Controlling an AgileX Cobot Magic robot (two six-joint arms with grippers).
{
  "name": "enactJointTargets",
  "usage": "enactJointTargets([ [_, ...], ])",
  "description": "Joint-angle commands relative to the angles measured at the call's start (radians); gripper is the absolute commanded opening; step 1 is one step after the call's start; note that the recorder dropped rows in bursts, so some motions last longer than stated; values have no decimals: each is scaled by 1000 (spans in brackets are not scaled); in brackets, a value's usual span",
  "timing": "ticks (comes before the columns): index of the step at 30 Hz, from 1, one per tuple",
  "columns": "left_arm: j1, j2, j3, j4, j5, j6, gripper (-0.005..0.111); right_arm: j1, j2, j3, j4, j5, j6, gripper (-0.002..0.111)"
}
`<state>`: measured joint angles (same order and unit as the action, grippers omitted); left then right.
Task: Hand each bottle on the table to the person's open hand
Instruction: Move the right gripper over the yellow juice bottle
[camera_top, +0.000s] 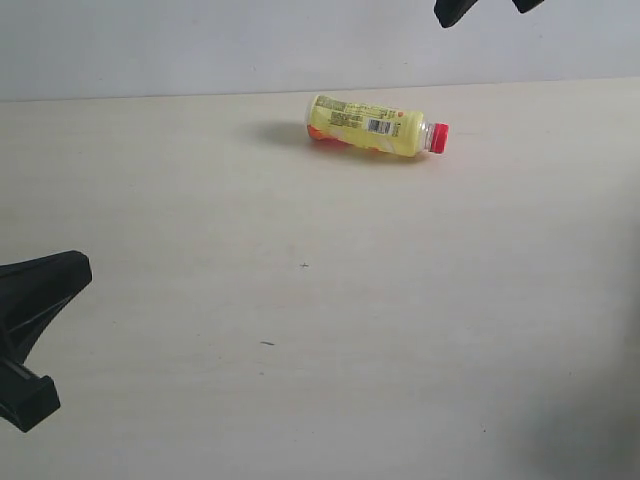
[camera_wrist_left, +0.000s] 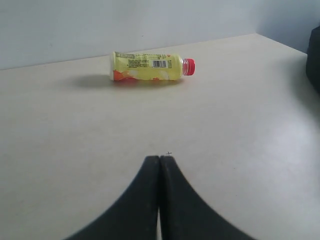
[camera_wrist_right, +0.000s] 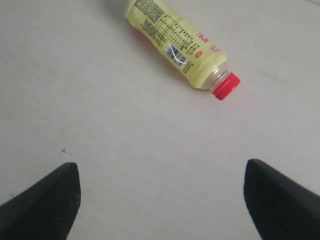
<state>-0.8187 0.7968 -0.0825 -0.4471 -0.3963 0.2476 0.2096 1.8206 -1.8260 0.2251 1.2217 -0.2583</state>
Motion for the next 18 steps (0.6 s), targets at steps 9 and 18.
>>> enactJointTargets([
  [9, 2, -6, 3, -9, -17, -10, 0, -1, -8, -6, 6, -1, -52, 84],
  [18, 2, -6, 3, -9, -17, -10, 0, -1, 0, -6, 8, -62, -262, 84],
])
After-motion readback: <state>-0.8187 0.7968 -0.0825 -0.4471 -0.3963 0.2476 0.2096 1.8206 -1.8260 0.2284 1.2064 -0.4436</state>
